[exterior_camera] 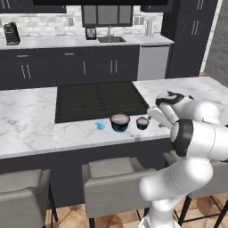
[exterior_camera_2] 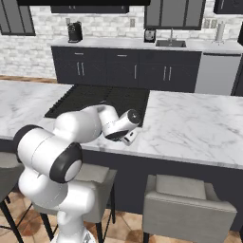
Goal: Stack the yogurt containers by placing the smaller containers on top of the larger containers.
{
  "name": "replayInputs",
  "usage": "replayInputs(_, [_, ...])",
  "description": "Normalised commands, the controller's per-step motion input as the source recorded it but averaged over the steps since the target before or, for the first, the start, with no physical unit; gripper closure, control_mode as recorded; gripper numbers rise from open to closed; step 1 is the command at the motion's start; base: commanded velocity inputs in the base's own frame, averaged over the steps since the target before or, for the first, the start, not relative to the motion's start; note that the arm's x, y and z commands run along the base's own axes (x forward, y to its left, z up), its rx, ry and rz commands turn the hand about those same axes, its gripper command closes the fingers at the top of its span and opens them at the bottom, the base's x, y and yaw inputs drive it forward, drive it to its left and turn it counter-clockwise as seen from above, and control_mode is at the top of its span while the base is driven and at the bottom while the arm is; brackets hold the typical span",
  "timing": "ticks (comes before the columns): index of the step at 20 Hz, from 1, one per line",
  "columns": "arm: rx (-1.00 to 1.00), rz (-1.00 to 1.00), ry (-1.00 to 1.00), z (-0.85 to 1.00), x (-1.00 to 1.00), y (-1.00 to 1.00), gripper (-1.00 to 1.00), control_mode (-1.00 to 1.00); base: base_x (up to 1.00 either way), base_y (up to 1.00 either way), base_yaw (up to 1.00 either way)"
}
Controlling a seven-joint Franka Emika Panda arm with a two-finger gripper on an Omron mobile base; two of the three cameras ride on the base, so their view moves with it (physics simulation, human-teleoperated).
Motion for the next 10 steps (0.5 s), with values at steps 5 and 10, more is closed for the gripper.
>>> replayInputs(5, [0.0, 0.0, 0.0, -0.12, 0.11, 0.04, -1.0, -1.0, 0.0, 0.0, 0.0])
replayInputs(10, [0.0, 0.0, 0.0, -0.15, 0.12, 0.05, -1.0, -1.0, 0.0, 0.0, 0.0])
